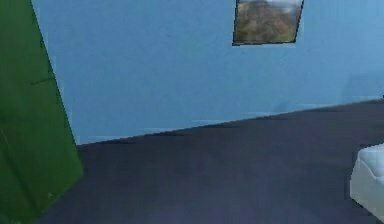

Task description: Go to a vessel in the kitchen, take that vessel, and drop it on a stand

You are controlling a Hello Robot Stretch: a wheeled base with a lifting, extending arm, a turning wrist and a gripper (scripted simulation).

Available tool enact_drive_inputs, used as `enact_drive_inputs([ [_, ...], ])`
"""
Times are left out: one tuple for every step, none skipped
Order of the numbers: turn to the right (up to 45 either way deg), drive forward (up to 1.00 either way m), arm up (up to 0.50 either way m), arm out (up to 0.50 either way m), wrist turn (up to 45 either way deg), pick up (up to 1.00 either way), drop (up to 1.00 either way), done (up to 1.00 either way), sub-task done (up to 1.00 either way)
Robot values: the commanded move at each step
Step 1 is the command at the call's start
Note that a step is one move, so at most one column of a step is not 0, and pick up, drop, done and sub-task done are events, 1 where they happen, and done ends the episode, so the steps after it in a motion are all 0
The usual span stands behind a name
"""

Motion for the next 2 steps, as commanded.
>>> enact_drive_inputs([
  [-39.0, 0.0, 0.0, 0.0, 0.0, 0.0, 0.0, 0.0, 0.0],
  [45.0, 0.0, 0.0, 0.0, 0.0, 0.0, 0.0, 0.0, 0.0],
])
